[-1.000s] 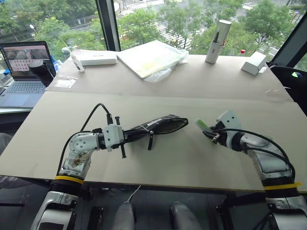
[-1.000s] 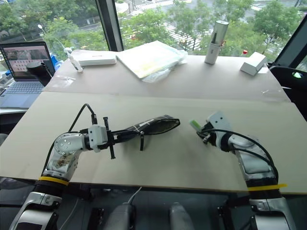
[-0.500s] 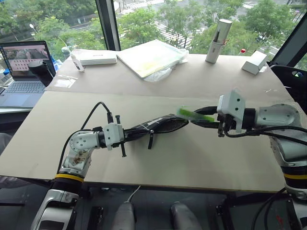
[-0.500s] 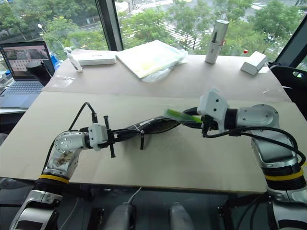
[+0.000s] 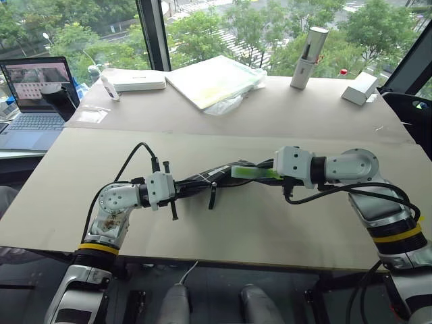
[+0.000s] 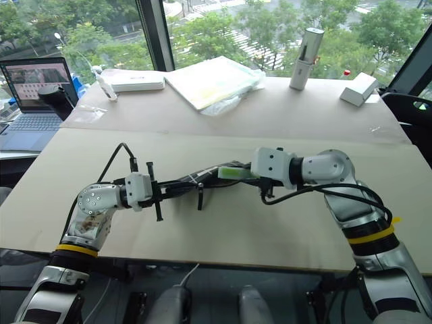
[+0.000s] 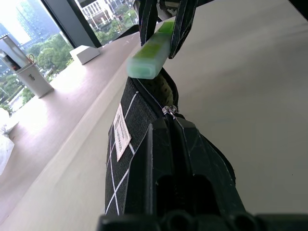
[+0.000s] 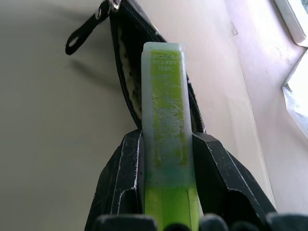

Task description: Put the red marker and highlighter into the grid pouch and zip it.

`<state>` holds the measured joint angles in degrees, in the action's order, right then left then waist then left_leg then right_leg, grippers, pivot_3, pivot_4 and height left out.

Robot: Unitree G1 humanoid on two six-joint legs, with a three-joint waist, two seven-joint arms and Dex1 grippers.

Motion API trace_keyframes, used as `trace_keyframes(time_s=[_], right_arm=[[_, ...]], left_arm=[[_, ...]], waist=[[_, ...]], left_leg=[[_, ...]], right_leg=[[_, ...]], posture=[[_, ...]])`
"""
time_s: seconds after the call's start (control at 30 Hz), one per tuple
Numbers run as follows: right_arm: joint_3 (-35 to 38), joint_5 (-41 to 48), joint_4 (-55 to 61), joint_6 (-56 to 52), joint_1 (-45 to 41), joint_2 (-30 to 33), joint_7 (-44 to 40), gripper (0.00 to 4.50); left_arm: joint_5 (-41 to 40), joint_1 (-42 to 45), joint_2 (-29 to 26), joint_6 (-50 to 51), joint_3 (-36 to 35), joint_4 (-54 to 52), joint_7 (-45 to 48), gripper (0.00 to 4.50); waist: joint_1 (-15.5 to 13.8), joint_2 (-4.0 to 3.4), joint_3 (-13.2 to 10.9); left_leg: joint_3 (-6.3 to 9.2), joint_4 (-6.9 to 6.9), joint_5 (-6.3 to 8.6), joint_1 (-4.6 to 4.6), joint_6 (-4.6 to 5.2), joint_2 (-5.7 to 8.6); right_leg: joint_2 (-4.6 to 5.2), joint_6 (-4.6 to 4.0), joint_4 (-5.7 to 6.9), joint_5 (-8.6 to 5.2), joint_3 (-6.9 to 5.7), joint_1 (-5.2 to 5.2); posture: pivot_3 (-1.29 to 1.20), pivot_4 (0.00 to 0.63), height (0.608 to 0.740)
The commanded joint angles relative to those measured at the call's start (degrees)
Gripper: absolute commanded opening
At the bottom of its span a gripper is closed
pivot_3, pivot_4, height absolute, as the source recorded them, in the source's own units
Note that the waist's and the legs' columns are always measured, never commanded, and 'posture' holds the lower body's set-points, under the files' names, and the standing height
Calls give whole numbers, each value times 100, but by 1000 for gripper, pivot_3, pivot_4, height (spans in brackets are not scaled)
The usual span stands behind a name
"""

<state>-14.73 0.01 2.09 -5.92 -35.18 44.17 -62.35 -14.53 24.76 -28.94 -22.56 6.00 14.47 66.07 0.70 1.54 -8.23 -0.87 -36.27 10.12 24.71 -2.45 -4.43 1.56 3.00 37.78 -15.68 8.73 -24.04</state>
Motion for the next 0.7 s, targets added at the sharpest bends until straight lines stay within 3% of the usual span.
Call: trace_keyframes(time_s=[0.03,0.3,0.7], right_arm=[[11,-322,-191,407,-117,108,46,1041],[-208,-687,-570,735,-502,-336,141,1041],[-1117,-1400,-938,1279,-1052,-1376,245,1041]], left_arm=[[-13,98,-17,-76,-52,-82,-19,0],[-11,133,14,-99,-30,-30,0,0],[-2,172,47,-121,-15,18,33,0]], waist=[[6,0,0],[31,0,0],[12,0,0]], left_leg=[[0,0,0,0,0,0],[1,3,0,-1,0,-1],[0,0,0,0,0,0]], right_leg=[[0,0,1,0,0,-1],[-2,-1,5,0,1,-4],[-1,-2,11,0,0,-5]], posture=[[0,150,740],[0,150,740],[0,150,740]])
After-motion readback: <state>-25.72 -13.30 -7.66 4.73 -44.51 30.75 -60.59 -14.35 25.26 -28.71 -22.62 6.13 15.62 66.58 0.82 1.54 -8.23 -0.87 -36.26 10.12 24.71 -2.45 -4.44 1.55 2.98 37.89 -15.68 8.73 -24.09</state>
